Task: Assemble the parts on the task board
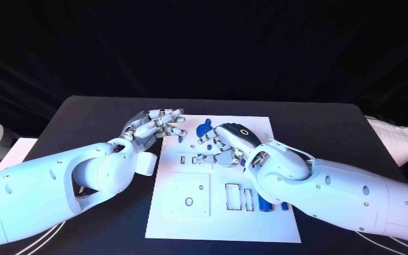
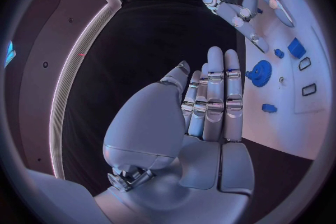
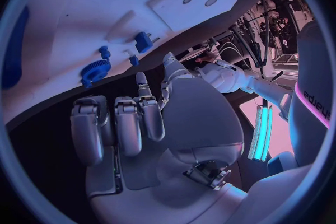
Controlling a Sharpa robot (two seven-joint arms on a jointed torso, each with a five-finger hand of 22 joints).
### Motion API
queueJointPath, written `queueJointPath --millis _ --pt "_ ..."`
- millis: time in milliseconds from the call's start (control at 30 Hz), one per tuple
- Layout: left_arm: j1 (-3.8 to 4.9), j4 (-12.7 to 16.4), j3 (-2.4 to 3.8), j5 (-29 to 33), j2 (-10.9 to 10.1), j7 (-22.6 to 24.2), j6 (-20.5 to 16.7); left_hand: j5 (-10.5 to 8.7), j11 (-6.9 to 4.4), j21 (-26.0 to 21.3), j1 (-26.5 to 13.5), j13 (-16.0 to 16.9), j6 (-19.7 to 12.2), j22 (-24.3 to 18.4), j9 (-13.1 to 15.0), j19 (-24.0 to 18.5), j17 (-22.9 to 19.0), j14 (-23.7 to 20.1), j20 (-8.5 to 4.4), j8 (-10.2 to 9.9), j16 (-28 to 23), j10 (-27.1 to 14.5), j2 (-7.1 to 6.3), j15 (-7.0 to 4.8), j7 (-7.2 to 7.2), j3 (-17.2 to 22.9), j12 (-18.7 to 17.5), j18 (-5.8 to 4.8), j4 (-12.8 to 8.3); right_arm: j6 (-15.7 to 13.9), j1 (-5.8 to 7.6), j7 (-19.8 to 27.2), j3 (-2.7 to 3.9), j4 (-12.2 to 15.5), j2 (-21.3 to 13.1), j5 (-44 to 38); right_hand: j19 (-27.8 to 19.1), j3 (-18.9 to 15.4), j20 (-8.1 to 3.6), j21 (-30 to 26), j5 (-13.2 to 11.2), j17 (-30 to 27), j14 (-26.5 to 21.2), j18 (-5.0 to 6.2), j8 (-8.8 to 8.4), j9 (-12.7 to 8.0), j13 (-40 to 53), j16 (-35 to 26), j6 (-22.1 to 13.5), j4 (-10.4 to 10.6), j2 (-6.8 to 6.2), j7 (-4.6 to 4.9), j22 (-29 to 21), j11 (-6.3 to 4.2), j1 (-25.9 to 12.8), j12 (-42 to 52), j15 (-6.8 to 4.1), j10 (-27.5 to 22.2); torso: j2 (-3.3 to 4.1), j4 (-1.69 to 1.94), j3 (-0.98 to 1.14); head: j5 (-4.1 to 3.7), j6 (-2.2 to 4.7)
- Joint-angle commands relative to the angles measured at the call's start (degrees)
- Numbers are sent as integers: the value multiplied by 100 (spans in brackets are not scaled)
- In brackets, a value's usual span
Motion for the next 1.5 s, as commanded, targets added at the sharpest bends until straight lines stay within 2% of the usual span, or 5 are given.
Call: queueJointPath --millis 33,267,600,967,1500 --pt "4 -29 3 -802 4 -717 144 -23 -223 575 -186 129 127 293 16 689 2079 449 -204 20 2293 499 -98 -213 -142 -56 201 55 101 21 109 1230 50 174 -283 1016 377 0 53 -36 56 1505 587 -27 -3 -2 1233 23 -56 -43 23 5 1097 37 194 -85 51 342 -19 0 2 -2 -1" --pt "61 -123 8 -2353 -46 -2567 794 -33 -434 4359 -912 1394 284 4560 182 1591 7180 757 -470 205 6936 1091 -99 -353 -354 -432 1708 -463 600 898 461 1451 93 466 -1058 2474 349 -16 57 -62 159 1505 587 -16 18 12 1198 23 -27 -129 81 3 1050 37 402 -161 53 308 -114 -38 31 25 -55" --pt "420 -382 12 -4907 263 -5063 1721 -56 -624 5859 -1345 5460 130 6457 1244 1567 7265 772 -514 1665 6992 634 120 -507 -562 -1255 5892 -653 1110 753 703 1469 103 278 -1641 3482 340 -56 51 -74 394 1505 587 -11 20 19 1192 23 6 -140 153 -1 1031 30 445 -168 46 307 -257 -76 84 90 -138" --pt "665 -771 10 -5774 886 -5930 1906 -128 -678 6159 -1253 5609 -533 6976 2455 1667 7265 772 -581 2850 6992 456 285 -585 -675 -1741 6075 -733 1108 712 731 1409 103 -44 -1652 3582 328 -64 49 -85 443 1505 587 -6 22 21 1184 23 16 -144 170 -3 1009 27 457 -185 43 301 -321 -82 115 149 -201" --pt "765 -1403 0 -6150 1620 -6150 2618 -132 -700 6259 -1353 5838 -684 7171 2787 1751 7265 772 -607 3096 6992 584 354 -602 -700 -1959 6300 -768 1113 740 734 1307 102 -172 -1639 3555 319 -75 47 -95 486 1505 587 -2 20 21 1175 23 19 -146 176 -4 992 26 461 -205 41 294 -309 -76 108 190 -222"
